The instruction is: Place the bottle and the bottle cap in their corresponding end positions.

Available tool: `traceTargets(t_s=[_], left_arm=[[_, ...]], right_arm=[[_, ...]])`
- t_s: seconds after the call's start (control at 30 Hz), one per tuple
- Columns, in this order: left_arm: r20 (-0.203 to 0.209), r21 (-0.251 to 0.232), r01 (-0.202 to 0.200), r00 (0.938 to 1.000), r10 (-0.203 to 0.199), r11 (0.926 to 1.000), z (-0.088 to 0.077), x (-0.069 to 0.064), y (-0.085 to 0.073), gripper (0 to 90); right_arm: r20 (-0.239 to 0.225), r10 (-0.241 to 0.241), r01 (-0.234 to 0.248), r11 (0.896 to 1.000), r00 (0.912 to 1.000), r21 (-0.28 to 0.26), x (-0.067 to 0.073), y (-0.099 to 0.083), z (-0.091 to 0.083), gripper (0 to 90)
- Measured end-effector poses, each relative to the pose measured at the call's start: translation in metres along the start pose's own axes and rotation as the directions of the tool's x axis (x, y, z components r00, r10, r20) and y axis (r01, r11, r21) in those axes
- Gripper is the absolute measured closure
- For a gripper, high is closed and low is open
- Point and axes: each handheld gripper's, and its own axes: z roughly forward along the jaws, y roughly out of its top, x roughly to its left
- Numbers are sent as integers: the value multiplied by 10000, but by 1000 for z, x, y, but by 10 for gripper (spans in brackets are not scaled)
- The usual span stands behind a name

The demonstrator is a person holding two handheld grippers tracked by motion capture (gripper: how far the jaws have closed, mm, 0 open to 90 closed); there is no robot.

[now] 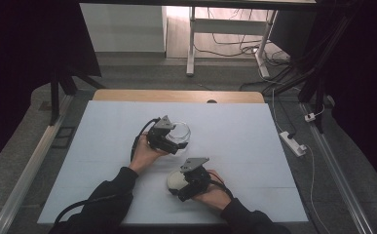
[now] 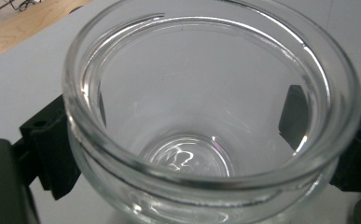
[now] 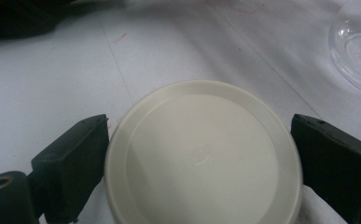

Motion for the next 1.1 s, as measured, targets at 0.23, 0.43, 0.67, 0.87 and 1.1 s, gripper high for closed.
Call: traceTargets(t_s=[0.23,0.43,0.67,0.87,1.1], left_arm=[[-83,154,68,9999,-67,9999,1,-1,0,49],[-48,217,101,9999,-100,9997,0,-1,0,13],[-9,178,90,10000,-90,9998,-8,-2,1,0],[42,247,96,9999,-97,9996,-14,-5,-2,0],[129,125,309,9994,-310,9994,-27,-5,-4,0]], right_arm=[[-31,20,-20,10000,10000,-72,0,0,-1,67],[-92,17,-19,9998,10000,-206,-1,-1,-2,46],[-166,-49,43,9994,9998,-350,-1,-1,-4,18],[-248,24,-40,9980,9997,-638,-1,2,-11,6],[-280,167,-188,9966,9995,-797,-2,2,-19,0]])
